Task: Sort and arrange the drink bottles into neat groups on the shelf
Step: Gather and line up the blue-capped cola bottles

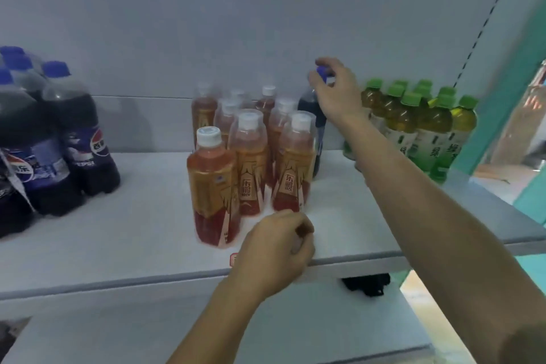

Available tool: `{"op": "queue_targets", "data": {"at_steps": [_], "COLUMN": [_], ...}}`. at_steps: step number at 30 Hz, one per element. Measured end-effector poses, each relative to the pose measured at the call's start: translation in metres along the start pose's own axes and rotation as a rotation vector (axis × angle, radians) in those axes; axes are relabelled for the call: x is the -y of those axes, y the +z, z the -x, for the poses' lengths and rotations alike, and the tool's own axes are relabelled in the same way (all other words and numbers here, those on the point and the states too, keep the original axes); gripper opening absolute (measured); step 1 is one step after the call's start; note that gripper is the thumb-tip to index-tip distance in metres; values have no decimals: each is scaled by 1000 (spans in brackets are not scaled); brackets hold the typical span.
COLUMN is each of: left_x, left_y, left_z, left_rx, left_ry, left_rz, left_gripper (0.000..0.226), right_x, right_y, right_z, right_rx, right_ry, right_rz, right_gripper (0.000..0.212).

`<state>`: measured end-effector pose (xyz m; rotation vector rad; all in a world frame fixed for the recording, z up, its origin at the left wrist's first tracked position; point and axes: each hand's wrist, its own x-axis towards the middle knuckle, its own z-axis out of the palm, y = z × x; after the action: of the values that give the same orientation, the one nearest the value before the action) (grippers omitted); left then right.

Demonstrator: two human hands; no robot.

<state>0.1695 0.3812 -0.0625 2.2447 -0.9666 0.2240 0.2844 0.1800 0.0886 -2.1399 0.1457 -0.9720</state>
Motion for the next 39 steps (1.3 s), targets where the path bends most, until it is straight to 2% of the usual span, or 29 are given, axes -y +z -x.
{"op": "queue_targets", "data": {"at_steps": [2,3,8,14,16,18,21,24,27,33,39], "left_x": [-3,-5,-26,-57,-63,-71,-77,-69,-50,17,87], "left_y": [2,4,27,60,64,67,66,44,3,-87,-173], "left_z": [-4,-4,-8,-20,-20,-14,4,21,41,108,169], "left_rx": [12,12,-126,-156,-132,-126,-188,-361,-508,-762,-933], "left_ry": [-56,-83,-212,-369,-310,-157,6,40,61,-112,-378], "left_rz": [-29,-50,28,50,137,283,328,305,176,-40,-134], "left_gripper": [16,18,25,88,105,100,79,77,77,81,86], "right_x": [-11,-15,-30,-27,-23,-18,-2,22,51,127,207], "right_y": [3,3,-23,-89,-116,-134,-139,-123,-93,-4,85], "right_z": [-2,0,48,128,154,178,195,197,202,230,260], "right_rx": [91,82,-234,-530,-604,-619,-583,-547,-478,-153,124], "right_ry": [-56,-79,-74,-8,55,118,136,95,36,0,-86], "right_rz": [85,89,-119,-417,-527,-643,-708,-780,-905,-1112,-1040], "right_gripper": [34,31,19,20,18,17,15,14,16,24,42]}}
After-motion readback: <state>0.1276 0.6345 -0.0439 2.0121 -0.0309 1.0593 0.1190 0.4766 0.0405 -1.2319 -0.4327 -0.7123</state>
